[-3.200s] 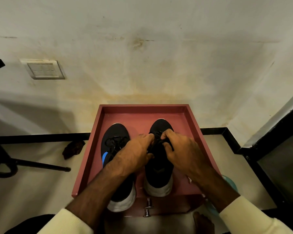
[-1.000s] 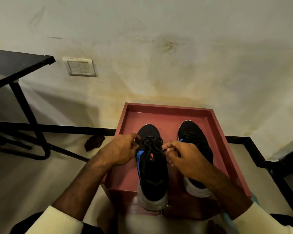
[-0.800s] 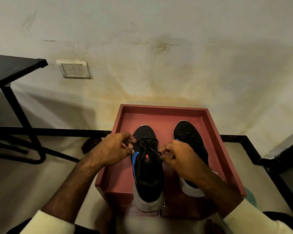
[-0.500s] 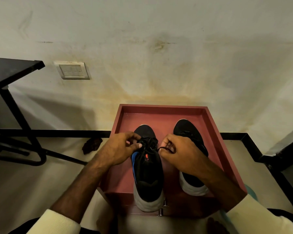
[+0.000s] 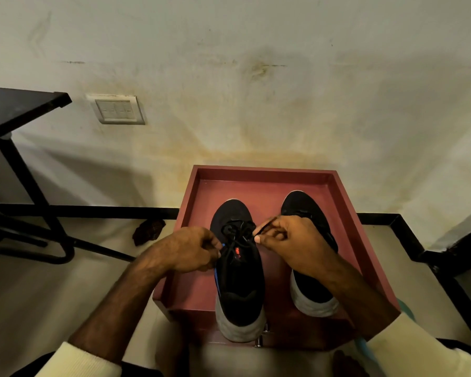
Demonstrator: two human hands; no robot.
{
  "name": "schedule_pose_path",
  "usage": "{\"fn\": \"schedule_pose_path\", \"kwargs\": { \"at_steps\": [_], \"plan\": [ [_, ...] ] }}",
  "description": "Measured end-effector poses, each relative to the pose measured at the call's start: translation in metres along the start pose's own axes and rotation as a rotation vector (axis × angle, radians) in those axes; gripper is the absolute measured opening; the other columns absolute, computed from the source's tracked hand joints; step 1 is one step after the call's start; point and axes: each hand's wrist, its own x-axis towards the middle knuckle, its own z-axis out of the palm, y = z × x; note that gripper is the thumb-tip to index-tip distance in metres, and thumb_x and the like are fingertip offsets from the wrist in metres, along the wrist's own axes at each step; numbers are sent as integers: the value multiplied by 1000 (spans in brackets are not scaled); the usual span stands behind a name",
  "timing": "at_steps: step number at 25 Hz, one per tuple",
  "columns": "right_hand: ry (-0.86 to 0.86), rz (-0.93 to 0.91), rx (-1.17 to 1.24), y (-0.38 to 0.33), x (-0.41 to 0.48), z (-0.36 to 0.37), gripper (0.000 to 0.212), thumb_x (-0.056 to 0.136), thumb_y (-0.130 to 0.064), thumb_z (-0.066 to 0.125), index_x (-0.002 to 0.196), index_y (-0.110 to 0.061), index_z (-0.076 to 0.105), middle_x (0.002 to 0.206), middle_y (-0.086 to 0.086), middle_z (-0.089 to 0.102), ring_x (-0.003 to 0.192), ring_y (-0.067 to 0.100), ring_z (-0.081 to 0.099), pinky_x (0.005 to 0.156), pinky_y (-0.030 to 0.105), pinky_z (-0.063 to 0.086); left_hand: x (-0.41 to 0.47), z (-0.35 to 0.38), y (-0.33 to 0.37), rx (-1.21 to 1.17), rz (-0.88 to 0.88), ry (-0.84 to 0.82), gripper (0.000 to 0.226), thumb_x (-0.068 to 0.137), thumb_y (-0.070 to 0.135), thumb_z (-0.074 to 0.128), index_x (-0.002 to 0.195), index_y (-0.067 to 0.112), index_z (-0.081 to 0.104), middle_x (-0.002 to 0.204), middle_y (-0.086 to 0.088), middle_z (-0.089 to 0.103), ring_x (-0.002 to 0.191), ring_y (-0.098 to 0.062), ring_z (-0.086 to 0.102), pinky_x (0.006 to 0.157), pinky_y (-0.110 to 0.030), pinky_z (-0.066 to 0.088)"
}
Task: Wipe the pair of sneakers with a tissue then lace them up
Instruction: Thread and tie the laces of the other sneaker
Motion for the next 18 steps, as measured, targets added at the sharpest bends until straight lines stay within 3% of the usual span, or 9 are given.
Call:
{"fn": "schedule_pose_path", "kwargs": {
  "at_steps": [3, 5, 8, 11, 13, 15, 18],
  "plan": [
    [-31, 15, -6, 0, 1, 0, 3, 93, -26, 75, 93, -25, 77, 73, -8, 75, 64, 2, 68, 69, 25, 57, -1, 0, 0, -35, 29, 21, 18, 101, 12, 62, 116, 18, 68, 104, -3, 75, 93, -16, 77, 87, -33, 64],
    [-29, 35, 51, -2, -1, 1, 5, 94, -29, 74, 98, -28, 74, 80, -8, 76, 69, 1, 69, 71, 23, 56, 2, 1, 2, -77, 33, 93, 16, 102, 10, 62, 115, 15, 69, 105, -6, 74, 91, -17, 77, 84, -30, 64],
    [203, -2, 179, -10, -2, 2, 28, 95, -38, 72, 120, -26, 65, 105, -12, 71, 89, 2, 68, 75, 11, 52, 6, 1, 6, -117, 42, 222, 8, 95, 13, 74, 103, 13, 74, 95, -5, 77, 81, -13, 76, 76, -22, 63],
    [411, -190, 163, -21, -5, 0, 28, 99, -28, 68, 125, -21, 63, 104, -10, 66, 93, 6, 65, 77, 14, 53, 7, 3, 7, -39, 102, 310, 7, 89, 17, 81, 92, 14, 76, 83, 0, 77, 72, -7, 73, 68, -17, 61],
    [327, -286, 7, -21, -11, 4, 15, 100, -29, 64, 115, -25, 64, 89, -11, 63, 80, 6, 64, 70, 22, 57, 8, 5, 7, 16, 138, 278, 7, 90, 16, 79, 96, 20, 78, 85, 4, 76, 74, -5, 72, 70, -19, 62],
    [174, -265, -168, -18, -16, 13, 9, 98, -36, 62, 107, -33, 60, 77, -9, 61, 71, 7, 62, 66, 32, 59, 11, 8, 7, 87, 178, 268, 10, 93, 20, 76, 99, 27, 80, 86, 11, 75, 76, -2, 72, 71, -19, 62],
    [32, -134, -344, -13, -22, 24, 26, 93, -46, 66, 112, -37, 50, 83, -12, 60, 77, 8, 63, 72, 35, 58, 13, 9, 8, 143, 218, 283, 8, 95, 21, 74, 96, 27, 81, 84, 15, 74, 73, 4, 69, 65, -8, 54]
  ]
}}
